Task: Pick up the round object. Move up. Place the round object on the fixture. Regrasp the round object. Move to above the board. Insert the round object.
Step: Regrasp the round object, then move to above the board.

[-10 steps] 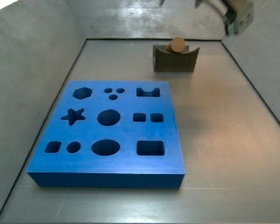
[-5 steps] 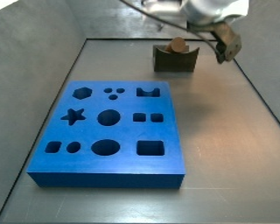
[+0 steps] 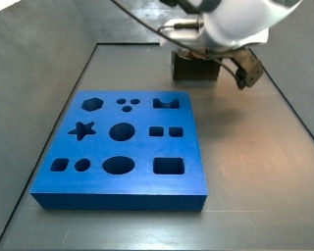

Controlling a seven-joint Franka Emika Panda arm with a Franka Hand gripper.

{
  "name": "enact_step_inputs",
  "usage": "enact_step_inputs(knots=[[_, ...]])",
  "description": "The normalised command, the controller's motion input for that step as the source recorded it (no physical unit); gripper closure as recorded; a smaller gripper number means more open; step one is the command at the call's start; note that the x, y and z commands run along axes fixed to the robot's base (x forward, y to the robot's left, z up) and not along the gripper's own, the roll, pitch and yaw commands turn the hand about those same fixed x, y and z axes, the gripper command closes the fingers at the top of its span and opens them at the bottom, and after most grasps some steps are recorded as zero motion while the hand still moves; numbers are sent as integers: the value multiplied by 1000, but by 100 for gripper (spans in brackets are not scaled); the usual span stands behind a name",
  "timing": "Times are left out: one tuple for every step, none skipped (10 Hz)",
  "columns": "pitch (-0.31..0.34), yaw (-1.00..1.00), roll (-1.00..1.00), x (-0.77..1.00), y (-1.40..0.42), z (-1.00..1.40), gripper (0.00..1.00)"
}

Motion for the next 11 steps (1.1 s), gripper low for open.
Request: enact_step_inputs(knots=[[-10,-26,109,82,2,-339,0],[7,-4,95,66,1,-224,0],[18,-6,95,18,-3,-173,0],[14,-3,93,9,-5,-168,0],[14,-2,93,9,-4,-168,0],[14,-1,93,9,-4,-168,0],[0,0,0,0,0,-833,100],[459,-118,-414,-216,25,1000,100],[458,-113,-414,-215,25,1000,100],[410,-15,-393,-208,26,1000,100],[360,65,-346,-199,27,1000,100]])
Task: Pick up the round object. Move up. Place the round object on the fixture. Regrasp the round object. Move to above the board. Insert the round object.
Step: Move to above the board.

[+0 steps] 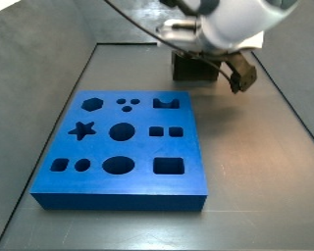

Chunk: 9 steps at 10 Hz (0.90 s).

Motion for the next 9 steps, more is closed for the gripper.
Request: enact_step_inputs(knots=[[300,124,-283,-191,26,1000,100],[240,162,-205,-186,24,1000,100],[131,185,-113,-174,21,1000,100],[86,185,-98,-170,20,1000,100],[10,159,-77,-164,19,1000,100],[-27,134,-76,-160,18,1000,100],[-59,103,-74,-156,16,1000,100],[-77,69,-72,-150,15,1000,100],[-75,26,-67,-142,13,1000,100]])
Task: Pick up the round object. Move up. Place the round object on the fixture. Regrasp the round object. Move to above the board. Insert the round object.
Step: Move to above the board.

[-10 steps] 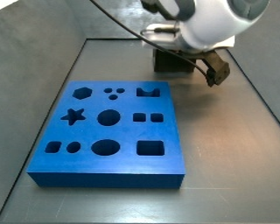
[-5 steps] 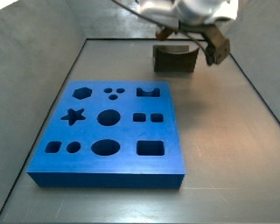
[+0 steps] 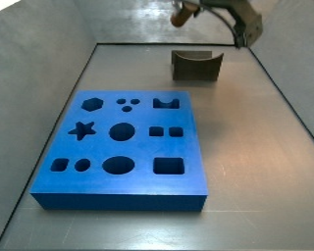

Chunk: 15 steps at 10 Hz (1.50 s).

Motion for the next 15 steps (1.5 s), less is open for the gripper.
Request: enact_step_inputs(knots=[[-57,-1,-70,-136,11,1000,100],[-28,-25,-75,-129,8,1000,100],[1,-36,-76,-124,6,1000,100],[23,-39,-77,-120,5,1000,100],[69,-36,-77,-111,1,1000,100],[100,-30,-77,-105,-3,1000,100],[116,-14,-81,-92,-7,988,100],[125,-3,-83,-81,-7,878,100],[134,23,-96,-50,-11,604,100],[143,32,-95,-39,-12,494,100],[161,47,-97,-15,-15,278,100],[-118,-69,-1000,-275,-1000,-346,100],[-132,-69,-1000,-270,-1000,-371,100],[-137,-66,-1000,-276,-1000,-372,100],[-135,-68,-1000,-283,-1000,-375,100]])
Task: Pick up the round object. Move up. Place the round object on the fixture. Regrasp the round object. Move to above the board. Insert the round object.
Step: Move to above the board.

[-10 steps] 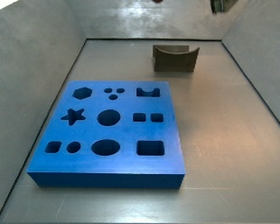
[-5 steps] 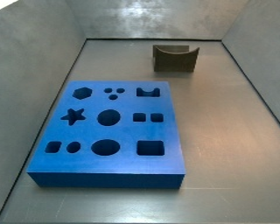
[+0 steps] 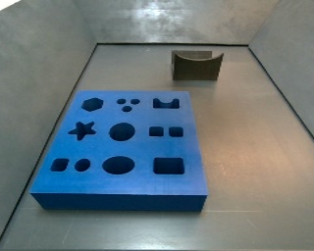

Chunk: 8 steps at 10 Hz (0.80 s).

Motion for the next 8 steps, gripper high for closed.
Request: enact_step_inputs(knots=[[-137,-71,-1000,-291,-1000,-368,100],[-139,-71,-1000,-303,-1000,-368,100],[-136,-76,-1000,-306,-1000,-366,100],[-135,-75,-1000,-317,-1000,-364,100],[-133,-76,-1000,-323,-1000,-362,100],[-131,-77,-1000,-233,-688,-253,100],[-125,-79,-1000,-139,-396,-147,100],[-116,-83,-1000,-86,-167,-55,100]])
